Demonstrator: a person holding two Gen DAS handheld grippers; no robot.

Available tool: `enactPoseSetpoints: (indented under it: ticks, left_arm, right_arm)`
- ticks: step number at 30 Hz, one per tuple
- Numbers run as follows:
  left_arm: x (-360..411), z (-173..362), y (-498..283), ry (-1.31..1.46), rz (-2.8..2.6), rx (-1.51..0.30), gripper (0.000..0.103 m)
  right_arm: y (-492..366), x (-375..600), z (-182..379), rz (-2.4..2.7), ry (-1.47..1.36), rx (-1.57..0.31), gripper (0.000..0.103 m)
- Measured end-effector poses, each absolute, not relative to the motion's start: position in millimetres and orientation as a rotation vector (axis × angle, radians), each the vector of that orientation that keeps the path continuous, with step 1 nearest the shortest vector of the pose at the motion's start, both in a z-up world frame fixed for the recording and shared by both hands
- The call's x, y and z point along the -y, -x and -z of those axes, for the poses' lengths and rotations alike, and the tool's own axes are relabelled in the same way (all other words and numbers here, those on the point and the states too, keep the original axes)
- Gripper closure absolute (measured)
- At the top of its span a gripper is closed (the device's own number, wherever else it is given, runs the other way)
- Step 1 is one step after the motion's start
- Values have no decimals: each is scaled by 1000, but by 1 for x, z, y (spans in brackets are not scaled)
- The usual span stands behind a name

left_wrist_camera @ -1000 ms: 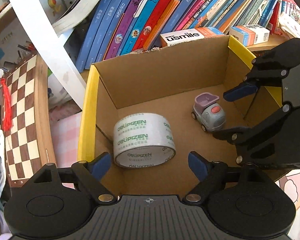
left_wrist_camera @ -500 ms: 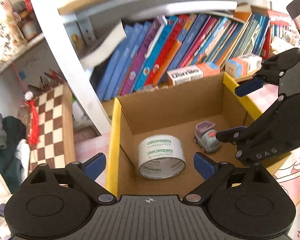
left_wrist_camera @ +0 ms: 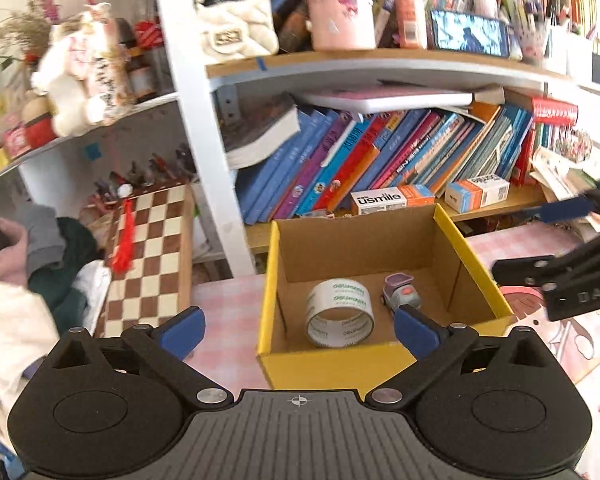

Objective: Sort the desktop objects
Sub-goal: 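Withdraw both open tools from the yellow box back over the desk mat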

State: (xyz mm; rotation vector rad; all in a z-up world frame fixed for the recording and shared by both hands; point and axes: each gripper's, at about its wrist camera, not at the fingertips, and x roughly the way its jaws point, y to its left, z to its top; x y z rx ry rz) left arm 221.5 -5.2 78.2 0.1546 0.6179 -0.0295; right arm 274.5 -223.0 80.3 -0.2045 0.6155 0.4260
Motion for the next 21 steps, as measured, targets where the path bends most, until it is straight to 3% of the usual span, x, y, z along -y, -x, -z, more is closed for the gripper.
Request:
enactPoseSetpoints:
  ticks: [21]
  left_arm:
    - [-17, -62, -88, -178, 42, -626, 0]
  right_arm:
    - [-122, 224, -65, -292, 120, -650, 6]
